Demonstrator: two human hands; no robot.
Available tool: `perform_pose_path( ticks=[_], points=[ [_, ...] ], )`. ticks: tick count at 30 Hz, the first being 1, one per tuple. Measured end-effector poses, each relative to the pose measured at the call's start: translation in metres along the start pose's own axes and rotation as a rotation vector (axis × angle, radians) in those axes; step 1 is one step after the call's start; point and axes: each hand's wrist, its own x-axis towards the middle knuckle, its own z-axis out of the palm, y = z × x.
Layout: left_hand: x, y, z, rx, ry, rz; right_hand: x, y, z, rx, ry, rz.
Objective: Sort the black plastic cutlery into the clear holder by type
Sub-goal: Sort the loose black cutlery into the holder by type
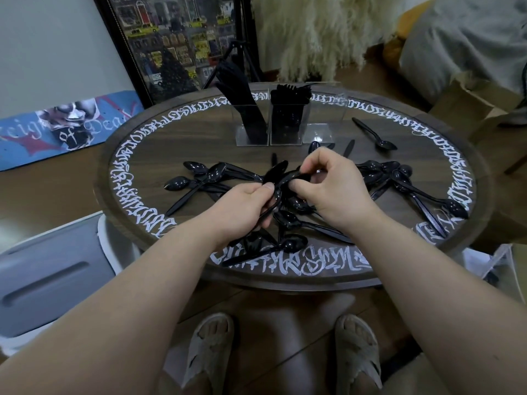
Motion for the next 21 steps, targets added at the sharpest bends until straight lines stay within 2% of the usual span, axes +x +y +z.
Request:
perform_pose_path(
  ticks=[4,7,10,14,21],
  points=[
    [-0.001,0.003,0.001,-0.012,-0.075,-0.005,-0.001,0.001,0.0,-0.051,0.014,-0.062],
    [-0.002,0.003,0.001,0.0,-0.064,-0.007,-0.001,0.0,-0.001,-0.065,0.013,-0.067],
    [-0.002,0.001,-0.001,0.037,-0.029,0.001,0.0,0.001,-0.003,-0.098,0.005,-0.055],
    [-0.001,-0.001,-0.008,0.122,0.098,0.052,0.003,0.001,-0.005,-0.075,0.013,-0.036],
    [-0.006,0.002,-0.004,0.194,-0.079,0.084,0.002,-0.003,0.0,0.004,0.071,-0.047]
  ],
)
